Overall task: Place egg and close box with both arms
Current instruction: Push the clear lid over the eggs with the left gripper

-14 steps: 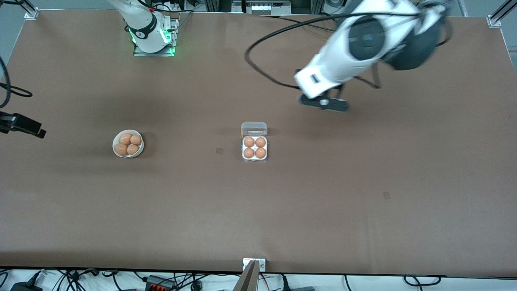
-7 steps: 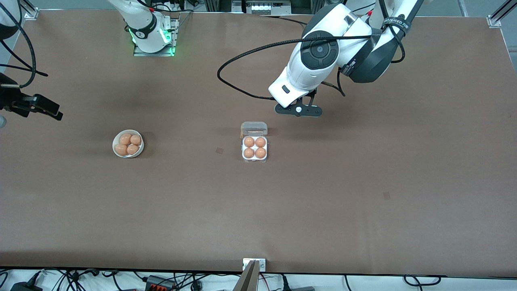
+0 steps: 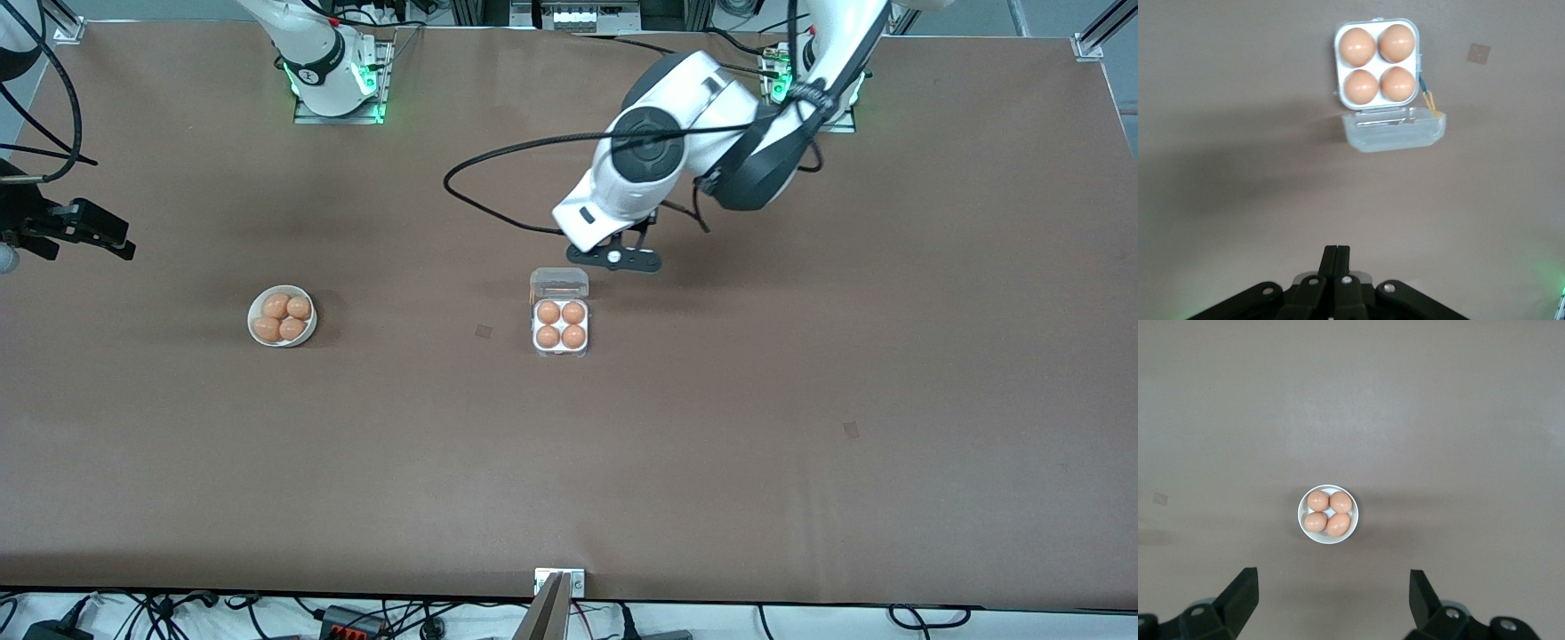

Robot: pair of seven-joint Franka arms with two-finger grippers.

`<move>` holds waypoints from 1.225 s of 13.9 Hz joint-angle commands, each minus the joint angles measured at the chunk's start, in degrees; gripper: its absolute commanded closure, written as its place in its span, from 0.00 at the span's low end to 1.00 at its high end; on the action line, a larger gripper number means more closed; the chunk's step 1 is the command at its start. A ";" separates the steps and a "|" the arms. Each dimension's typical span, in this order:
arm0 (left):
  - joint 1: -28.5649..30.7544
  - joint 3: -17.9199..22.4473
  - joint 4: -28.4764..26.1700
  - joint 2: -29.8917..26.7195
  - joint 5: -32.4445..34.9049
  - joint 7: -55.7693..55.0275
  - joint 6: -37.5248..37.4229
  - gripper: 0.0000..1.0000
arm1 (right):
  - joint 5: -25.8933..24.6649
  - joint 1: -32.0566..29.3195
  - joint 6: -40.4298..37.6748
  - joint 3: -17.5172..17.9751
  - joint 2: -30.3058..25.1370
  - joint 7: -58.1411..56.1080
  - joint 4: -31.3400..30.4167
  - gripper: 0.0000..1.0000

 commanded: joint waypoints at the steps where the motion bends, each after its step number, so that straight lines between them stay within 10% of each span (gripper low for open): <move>1: -2.45 0.15 2.73 3.66 0.86 -1.39 1.21 1.00 | -0.58 -0.06 0.69 0.17 -0.89 -0.85 -1.10 0.00; 5: -4.39 1.03 6.68 12.36 1.47 -2.80 5.60 1.00 | -0.40 -4.53 -0.10 4.81 -1.24 -0.59 -1.10 0.00; 17: -4.65 1.47 8.61 16.59 3.49 -2.72 10.53 1.00 | -0.58 -0.68 -0.28 0.96 -2.64 1.87 -2.59 0.00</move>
